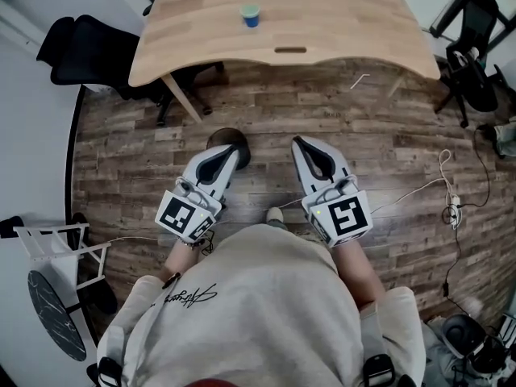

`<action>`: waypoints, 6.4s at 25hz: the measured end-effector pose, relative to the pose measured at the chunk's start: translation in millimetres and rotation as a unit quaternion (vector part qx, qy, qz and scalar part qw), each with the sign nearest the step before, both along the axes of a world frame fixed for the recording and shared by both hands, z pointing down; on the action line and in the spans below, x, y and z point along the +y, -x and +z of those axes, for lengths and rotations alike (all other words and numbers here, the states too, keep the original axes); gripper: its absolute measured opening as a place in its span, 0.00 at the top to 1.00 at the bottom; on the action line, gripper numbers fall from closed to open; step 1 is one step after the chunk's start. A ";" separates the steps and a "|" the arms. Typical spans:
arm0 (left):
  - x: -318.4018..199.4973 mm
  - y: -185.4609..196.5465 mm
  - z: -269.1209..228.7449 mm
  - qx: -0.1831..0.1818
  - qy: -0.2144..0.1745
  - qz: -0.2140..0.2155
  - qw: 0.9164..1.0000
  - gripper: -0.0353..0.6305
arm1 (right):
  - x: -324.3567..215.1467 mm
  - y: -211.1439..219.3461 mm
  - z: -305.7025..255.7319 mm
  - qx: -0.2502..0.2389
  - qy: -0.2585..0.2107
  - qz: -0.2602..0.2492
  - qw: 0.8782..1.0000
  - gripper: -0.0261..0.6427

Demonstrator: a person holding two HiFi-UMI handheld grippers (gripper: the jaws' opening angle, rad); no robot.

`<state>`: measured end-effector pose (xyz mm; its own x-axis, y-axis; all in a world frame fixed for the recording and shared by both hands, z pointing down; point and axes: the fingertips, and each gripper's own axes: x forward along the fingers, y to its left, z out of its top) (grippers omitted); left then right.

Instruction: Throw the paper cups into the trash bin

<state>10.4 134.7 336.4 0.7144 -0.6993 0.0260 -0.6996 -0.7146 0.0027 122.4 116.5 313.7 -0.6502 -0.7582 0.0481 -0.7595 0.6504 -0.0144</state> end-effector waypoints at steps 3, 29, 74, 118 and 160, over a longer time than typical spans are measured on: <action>-9.1 3.2 -0.6 0.002 0.000 0.003 1.000 0.94 | -7.5 3.4 0.1 -0.003 0.001 0.003 1.000 0.95; -14.3 11.5 -15.6 0.006 -0.025 -0.006 1.000 0.94 | -7.7 -3.9 -1.4 0.000 -0.007 0.009 1.000 0.95; -206.1 23.2 -6.4 0.000 -0.019 -0.052 0.998 0.94 | -211.9 -7.6 12.0 0.000 0.000 -0.013 1.000 0.95; -390.9 35.0 -2.7 -0.006 -0.005 -0.118 0.993 0.94 | -409.0 17.2 19.4 -0.013 0.014 -0.089 0.996 0.95; -371.2 90.9 46.4 0.000 0.050 -0.180 0.982 0.94 | -493.6 85.8 171.7 0.077 0.101 -0.101 0.987 0.57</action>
<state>-80.5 -236.5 382.7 0.4212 -0.9005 0.1079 -0.9069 -0.4170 0.0604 36.5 -377.1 485.4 -0.7606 -0.5778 0.2960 -0.6172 0.7849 -0.0537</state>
